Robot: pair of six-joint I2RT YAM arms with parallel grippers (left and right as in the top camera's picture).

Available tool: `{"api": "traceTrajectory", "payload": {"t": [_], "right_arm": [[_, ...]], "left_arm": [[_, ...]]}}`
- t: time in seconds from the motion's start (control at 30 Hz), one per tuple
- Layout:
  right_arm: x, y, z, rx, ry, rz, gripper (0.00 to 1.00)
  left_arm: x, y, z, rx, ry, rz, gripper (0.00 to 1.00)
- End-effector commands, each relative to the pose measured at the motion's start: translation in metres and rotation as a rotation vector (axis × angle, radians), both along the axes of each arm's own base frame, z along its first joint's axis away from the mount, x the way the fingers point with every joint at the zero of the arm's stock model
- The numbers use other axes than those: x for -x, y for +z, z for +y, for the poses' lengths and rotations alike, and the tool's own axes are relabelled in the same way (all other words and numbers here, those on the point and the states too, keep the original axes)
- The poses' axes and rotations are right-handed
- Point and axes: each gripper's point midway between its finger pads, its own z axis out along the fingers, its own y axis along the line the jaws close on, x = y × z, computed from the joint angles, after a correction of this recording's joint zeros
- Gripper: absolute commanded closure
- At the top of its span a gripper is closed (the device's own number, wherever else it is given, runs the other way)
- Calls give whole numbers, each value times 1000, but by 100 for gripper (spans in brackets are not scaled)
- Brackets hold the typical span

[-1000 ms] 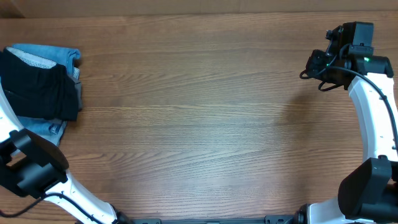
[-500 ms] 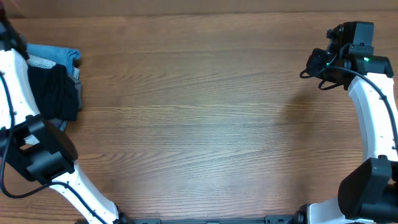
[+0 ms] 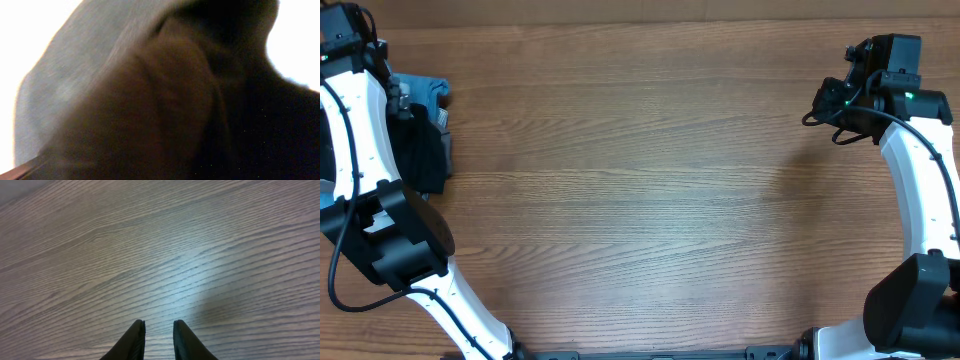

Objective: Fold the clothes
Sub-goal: 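Release the right gripper and carry the bundle with the left gripper onto the stack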

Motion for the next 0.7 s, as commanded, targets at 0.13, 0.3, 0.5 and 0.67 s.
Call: {"api": "traceTrajectory", "payload": {"t": [0.13,0.3,0.5,0.67], "right_arm": [[1,-1,-3,9,-6,2,77],[7,-5,-2,5,-6,32,77],[10,-16,-1,0,-6,71,75],[10,-18,-1,-1,-6,79,75]], "left_arm": [[-39,27,-67,333,-158,-234,1],[-16,43,-47,362,-31,-268,21],[-45,100,-29,509,71,-617,71],[-47,105,-43,683,3,-660,90]]}}
